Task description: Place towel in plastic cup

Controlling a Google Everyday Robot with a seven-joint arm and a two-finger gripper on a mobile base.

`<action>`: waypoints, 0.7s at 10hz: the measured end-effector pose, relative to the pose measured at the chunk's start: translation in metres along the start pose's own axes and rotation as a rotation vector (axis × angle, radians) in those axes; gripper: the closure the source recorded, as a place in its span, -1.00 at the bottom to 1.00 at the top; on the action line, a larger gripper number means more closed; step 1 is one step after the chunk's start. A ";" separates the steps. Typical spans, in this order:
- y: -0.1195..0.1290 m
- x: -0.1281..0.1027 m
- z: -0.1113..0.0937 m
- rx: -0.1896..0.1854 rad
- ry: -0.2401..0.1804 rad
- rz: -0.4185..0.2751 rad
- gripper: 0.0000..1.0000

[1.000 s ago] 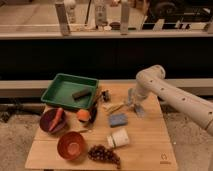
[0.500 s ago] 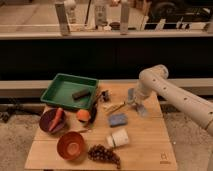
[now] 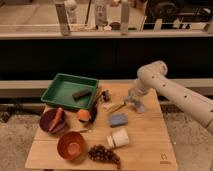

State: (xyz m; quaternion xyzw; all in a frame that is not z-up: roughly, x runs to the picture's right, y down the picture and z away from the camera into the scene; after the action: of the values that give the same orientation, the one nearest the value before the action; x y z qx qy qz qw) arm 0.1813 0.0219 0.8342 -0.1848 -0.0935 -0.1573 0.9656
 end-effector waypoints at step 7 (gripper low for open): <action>-0.013 -0.001 -0.019 0.036 0.012 -0.018 0.93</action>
State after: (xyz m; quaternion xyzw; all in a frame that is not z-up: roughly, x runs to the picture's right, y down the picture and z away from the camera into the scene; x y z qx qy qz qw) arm 0.1784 0.0032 0.8214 -0.1653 -0.0921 -0.1652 0.9679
